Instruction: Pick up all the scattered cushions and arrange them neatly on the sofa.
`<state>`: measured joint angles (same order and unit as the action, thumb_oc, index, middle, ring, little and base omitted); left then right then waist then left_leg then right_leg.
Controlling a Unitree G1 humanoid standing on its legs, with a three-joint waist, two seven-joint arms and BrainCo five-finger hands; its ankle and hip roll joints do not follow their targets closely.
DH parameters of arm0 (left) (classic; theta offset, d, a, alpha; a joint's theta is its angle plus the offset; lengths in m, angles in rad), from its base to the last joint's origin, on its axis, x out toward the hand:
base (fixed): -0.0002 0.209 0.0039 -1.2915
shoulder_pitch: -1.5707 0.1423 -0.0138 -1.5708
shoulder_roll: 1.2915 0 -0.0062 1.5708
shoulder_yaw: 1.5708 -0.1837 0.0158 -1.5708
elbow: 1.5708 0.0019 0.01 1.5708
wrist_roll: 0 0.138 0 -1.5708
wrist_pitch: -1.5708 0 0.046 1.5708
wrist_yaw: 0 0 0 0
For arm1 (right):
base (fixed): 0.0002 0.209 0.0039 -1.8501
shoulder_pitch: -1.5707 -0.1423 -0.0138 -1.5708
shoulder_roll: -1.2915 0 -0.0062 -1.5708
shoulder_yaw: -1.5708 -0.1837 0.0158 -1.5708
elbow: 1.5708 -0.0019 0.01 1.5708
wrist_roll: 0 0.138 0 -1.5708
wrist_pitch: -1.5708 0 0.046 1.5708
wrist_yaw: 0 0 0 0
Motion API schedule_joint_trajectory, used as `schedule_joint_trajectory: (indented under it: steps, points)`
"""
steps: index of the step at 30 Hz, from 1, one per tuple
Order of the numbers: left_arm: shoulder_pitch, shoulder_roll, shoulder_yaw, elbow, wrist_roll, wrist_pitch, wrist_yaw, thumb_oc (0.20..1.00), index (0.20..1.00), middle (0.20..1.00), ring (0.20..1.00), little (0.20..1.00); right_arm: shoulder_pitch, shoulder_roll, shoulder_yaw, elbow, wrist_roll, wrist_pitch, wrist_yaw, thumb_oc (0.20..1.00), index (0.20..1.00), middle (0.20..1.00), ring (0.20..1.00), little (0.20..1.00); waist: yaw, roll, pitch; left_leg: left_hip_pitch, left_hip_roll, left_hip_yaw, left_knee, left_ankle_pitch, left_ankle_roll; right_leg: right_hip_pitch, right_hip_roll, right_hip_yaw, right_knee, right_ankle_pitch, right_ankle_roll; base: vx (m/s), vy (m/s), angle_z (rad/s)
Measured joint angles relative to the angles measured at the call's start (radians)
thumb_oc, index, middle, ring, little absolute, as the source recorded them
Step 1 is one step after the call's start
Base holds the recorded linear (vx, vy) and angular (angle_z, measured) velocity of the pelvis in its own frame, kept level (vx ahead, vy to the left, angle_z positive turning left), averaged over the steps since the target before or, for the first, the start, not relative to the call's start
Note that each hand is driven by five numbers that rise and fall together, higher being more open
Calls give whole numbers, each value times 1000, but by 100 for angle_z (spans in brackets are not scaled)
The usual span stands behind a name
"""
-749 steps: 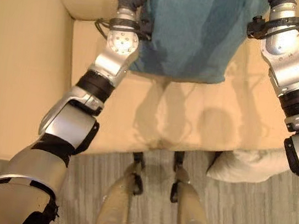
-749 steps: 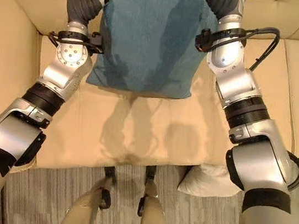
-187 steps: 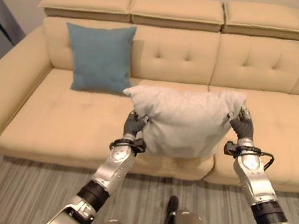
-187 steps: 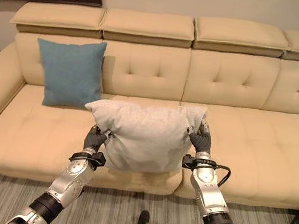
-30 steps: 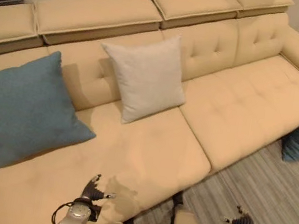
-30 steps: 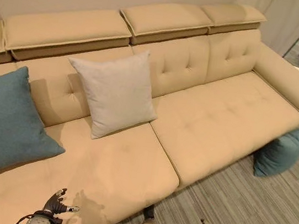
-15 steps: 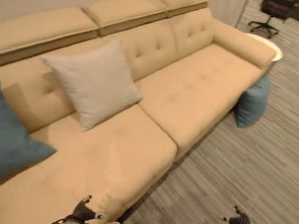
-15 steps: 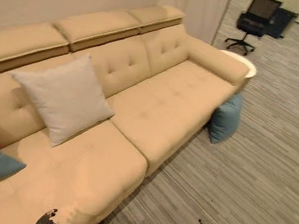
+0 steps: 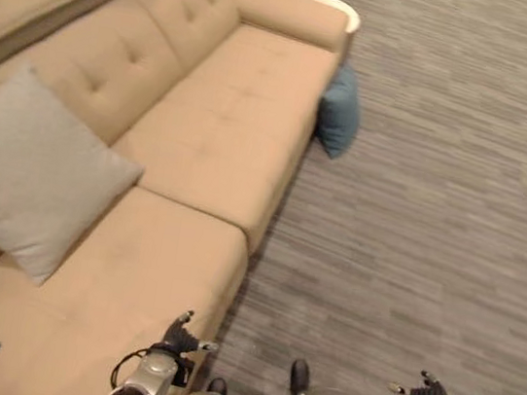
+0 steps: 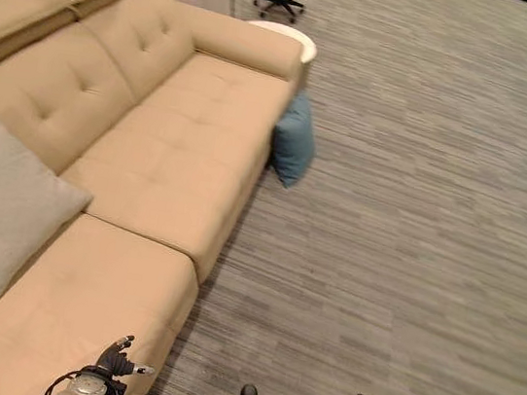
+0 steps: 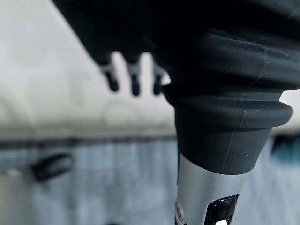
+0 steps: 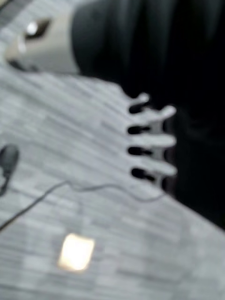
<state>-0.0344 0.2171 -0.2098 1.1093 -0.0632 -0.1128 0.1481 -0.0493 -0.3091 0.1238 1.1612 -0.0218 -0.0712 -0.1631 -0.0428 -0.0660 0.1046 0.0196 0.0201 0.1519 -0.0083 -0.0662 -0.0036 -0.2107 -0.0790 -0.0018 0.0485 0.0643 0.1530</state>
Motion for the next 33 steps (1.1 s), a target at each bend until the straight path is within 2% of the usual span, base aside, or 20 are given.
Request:
schedule_joint_trajectory:
  steps: [2, 3, 4, 5, 7, 8, 11, 12, 13, 15, 18, 21, 22, 23, 25, 26, 27, 28, 30, 33]
  points:
    - [-7, -1, 0, 1, 8, 1, -1, 1000, 1000, 1000, 1000, 1000, 42, 5, 1, 3, 0, 11, 0, 1000, 1000, 1000, 1000, 1000, -10, -5, 7, 5, -19, 27, -4, 12, 17, 1, -50, -101, -15, 3, 14, -153, -3, -70]
    - [3, 21, 0, -7, 14, -1, -2, 1000, 1000, 1000, 1000, 1000, 51, 19, 2, 7, -1, 12, 1, 1000, 1000, 1000, 1000, 1000, 3, -18, 11, 14, -17, 99, -10, 16, 24, -8, -86, -185, -12, -12, -6, -103, -10, -114]
    - [14, 35, 2, -5, 16, 1, -6, 1000, 1000, 1000, 1000, 1000, 43, 32, 5, 12, -2, 13, 1, 1000, 1000, 1000, 1000, 1000, 28, -5, 22, 28, -4, 144, -16, 12, 27, -22, -110, -289, 17, -18, 8, -100, 7, -139]
    - [26, 49, 18, 7, 16, 9, -12, 1000, 1000, 1000, 1000, 1000, 50, 32, 4, 1, -2, 10, 0, 1000, 1000, 1000, 1000, 1000, 23, 0, 27, 34, 5, 154, -21, 10, 28, -19, -131, -321, 38, -13, 30, -133, 2, -102]
    - [33, 71, 24, 14, 16, 15, -16, 1000, 1000, 1000, 1000, 1000, 68, 30, 3, 14, -2, 16, 0, 1000, 1000, 1000, 1000, 1000, 16, -5, 26, 33, 10, 171, -25, 16, 36, 0, -169, -355, 61, -16, 33, -125, -10, -26]
    - [32, 71, 25, 14, 16, 15, -17, 1000, 1000, 1000, 1000, 1000, 70, 30, 2, 16, -2, 20, 0, 1000, 1000, 1000, 1000, 1000, 29, 0, 25, 42, 31, 200, -37, 28, 27, 12, -182, -392, 162, -36, 32, -127, -24, -45]
    - [56, 72, 24, 16, 16, 19, -19, 1000, 1000, 1000, 1000, 1000, 67, 25, 1, 13, -1, 18, 0, 1000, 1000, 1000, 1000, 1000, 42, 15, 19, 51, 75, 239, -36, 46, -2, 49, -169, -441, 270, -165, 9, -48, -41, -50]
    - [56, 65, 22, 17, 16, 21, -19, 1000, 1000, 1000, 1000, 1000, 65, 21, -1, 13, -1, 18, -2, 1000, 1000, 1000, 1000, 1000, 45, 5, 13, 48, 71, 233, -22, 37, -15, 65, -139, -445, 209, -171, -64, 52, -151, -36]
    - [55, 49, 19, 17, 16, 21, -20, 1000, 1000, 1000, 1000, 1000, 64, 9, -5, 13, -1, 17, -5, 1000, 1000, 1000, 1000, 1000, 42, 27, 11, 40, 88, 218, -8, 34, -13, 81, -112, -433, 178, -154, -86, 108, -193, -41]
    - [59, 20, 17, 19, 16, 20, -20, 1000, 1000, 1000, 1000, 1000, 69, -14, -15, 16, 1, 18, -8, 1000, 1000, 1000, 1000, 1000, 57, 75, -12, 34, 131, 222, 19, 21, -37, 79, -62, -415, 136, -153, -97, 88, -159, -53]
    - [54, 7, 15, 22, 16, 18, -20, 1000, 1000, 1000, 1000, 1000, 90, -25, -22, 14, 5, 19, -10, 1000, 1000, 1000, 1000, 1000, 44, 91, -23, 13, 167, 185, 133, 26, -64, 90, -38, -392, 159, -188, -117, 128, -214, -25]
    - [34, -2, 11, 23, 16, 17, -24, 1000, 1000, 1000, 1000, 1000, 99, -20, -25, 16, 30, 19, -11, 1000, 1000, 1000, 1000, 1000, 29, 64, -23, -48, 176, 155, 282, 51, -89, 114, -38, -379, 138, -185, -138, 112, -209, -5]
    - [28, -7, 14, 50, 15, 17, -24, 1000, 1000, 1000, 1000, 1000, 95, -17, -41, 14, 42, 10, -14, 1000, 1000, 1000, 1000, 1000, 15, 51, -16, -116, 200, 123, 402, 74, -150, 117, -31, -371, 127, -198, -143, 139, -156, -19]
    - [24, -9, 17, 52, 13, 16, -27, 1000, 1000, 1000, 1000, 1000, 92, -11, -40, 14, 51, 11, -16, 1000, 1000, 1000, 1000, 1000, 19, 45, -12, -134, 206, 106, 447, 109, -181, 124, -32, -366, 122, -199, -141, 138, -154, -7]
    - [-3, 10, 20, 50, 10, 14, -29, 1000, 1000, 1000, 1000, 1000, 93, 0, -36, 19, 65, 11, -18, 1000, 1000, 1000, 1000, 1000, 25, 18, 11, -213, 223, 58, 593, 191, -189, 159, -21, -351, 89, -195, -183, 158, -84, -19]
    - [-14, 19, 17, 47, 11, 14, -29, 1000, 1000, 1000, 1000, 1000, 91, 3, -30, 28, 68, 12, -19, 1000, 1000, 1000, 1000, 1000, 31, 1, 16, -222, 219, 56, 605, 181, -184, 169, -24, -347, 75, -181, -190, 305, -109, -20]
    - [-8, 19, 12, 46, 11, 14, -30, 1000, 1000, 1000, 1000, 1000, 87, 0, -23, 29, 68, 11, -20, 1000, 1000, 1000, 1000, 1000, 28, 2, 13, -239, 200, 48, 593, 139, -181, 186, -16, -330, 50, -179, -204, 378, -42, -26]
    - [-11, 0, -5, 18, 11, 15, -31, 1000, 1000, 1000, 1000, 1000, 81, -14, -2, 35, 68, 13, -22, 1000, 1000, 1000, 1000, 1000, 38, 9, 20, -263, 145, 82, 419, 111, -162, 213, 0, -318, -25, -155, -207, 380, -43, -16]
    - [-17, -7, -15, 10, 11, 12, -32, 1000, 1000, 1000, 1000, 1000, 75, -9, 4, 48, 68, 14, -25, 1000, 1000, 1000, 1000, 1000, 53, 15, 22, -265, 109, 120, 184, 131, -140, 241, 28, -313, -85, -140, -188, 259, -1, -23]
    - [-18, -3, -17, 4, 9, 17, -33, 1000, 1000, 1000, 1000, 1000, 55, -9, 5, 54, 68, 13, -33, 1000, 1000, 1000, 1000, 1000, 70, 35, 28, -265, 102, 114, 19, 193, -116, 331, 98, -283, -146, -151, -193, 373, 17, -46]
